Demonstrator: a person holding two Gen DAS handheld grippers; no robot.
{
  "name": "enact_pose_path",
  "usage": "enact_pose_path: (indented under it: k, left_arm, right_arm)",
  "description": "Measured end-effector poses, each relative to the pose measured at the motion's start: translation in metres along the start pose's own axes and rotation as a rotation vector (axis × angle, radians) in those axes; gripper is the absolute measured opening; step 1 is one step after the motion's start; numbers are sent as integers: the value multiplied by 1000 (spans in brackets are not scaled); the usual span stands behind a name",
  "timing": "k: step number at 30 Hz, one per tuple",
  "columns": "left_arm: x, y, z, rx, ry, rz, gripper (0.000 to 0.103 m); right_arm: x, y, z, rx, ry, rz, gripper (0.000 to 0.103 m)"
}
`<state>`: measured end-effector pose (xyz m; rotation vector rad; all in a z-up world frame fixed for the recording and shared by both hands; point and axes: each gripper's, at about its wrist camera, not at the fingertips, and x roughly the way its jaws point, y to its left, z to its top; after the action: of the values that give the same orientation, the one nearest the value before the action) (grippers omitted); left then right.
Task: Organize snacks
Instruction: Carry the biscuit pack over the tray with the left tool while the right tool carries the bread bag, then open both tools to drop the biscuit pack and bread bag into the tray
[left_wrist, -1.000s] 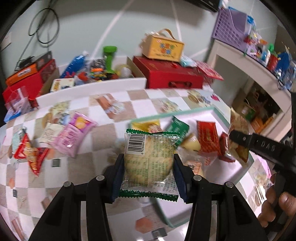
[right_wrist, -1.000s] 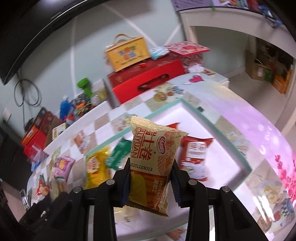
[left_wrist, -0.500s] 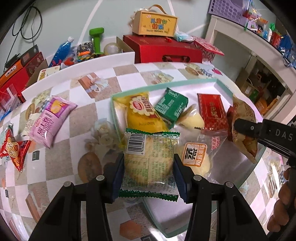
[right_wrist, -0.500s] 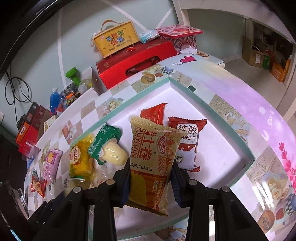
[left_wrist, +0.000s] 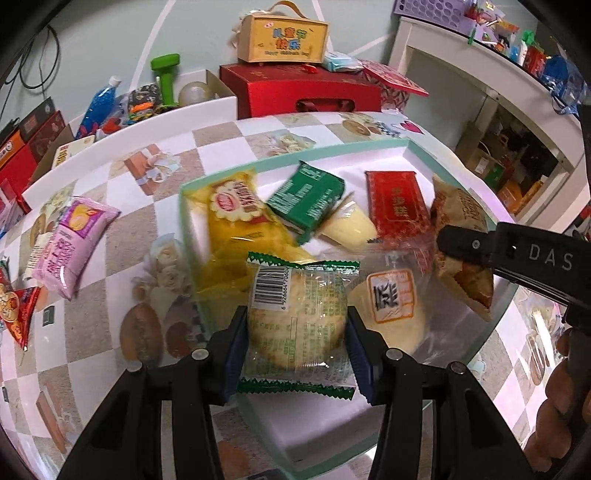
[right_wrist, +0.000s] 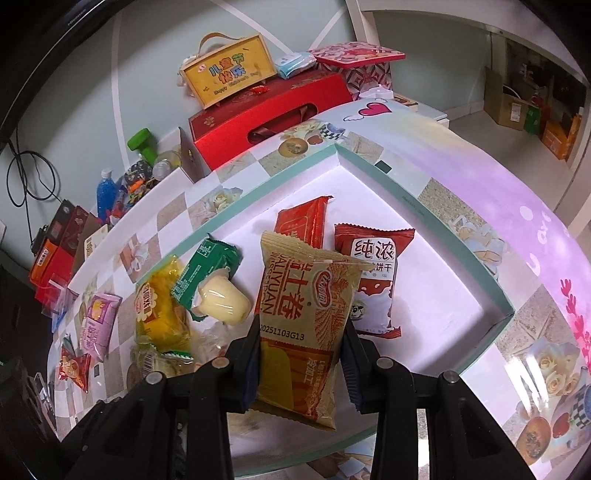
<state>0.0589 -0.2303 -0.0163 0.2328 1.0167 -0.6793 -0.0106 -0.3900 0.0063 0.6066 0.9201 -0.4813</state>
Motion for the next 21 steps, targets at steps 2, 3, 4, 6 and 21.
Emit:
enact_pose_path:
  k: [2, 3, 4, 6, 21]
  left_arm:
    - [3, -3, 0, 3, 8, -7, 52]
    - [3, -4, -1, 5, 11, -4, 52]
    - [3, -5, -1, 8, 13, 2, 52]
    - [1, -4, 0, 3, 11, 0, 52]
    - [-26, 9, 8, -35, -40, 27, 69]
  right_arm:
    - [2, 0, 0, 0, 6, -4, 41]
    - [2, -1, 0, 1, 8, -6, 41]
    - [2, -1, 0, 2, 8, -11, 41]
    - [2, -2, 1, 1, 9, -17, 41]
    - [0, -3, 2, 2, 2, -43, 55]
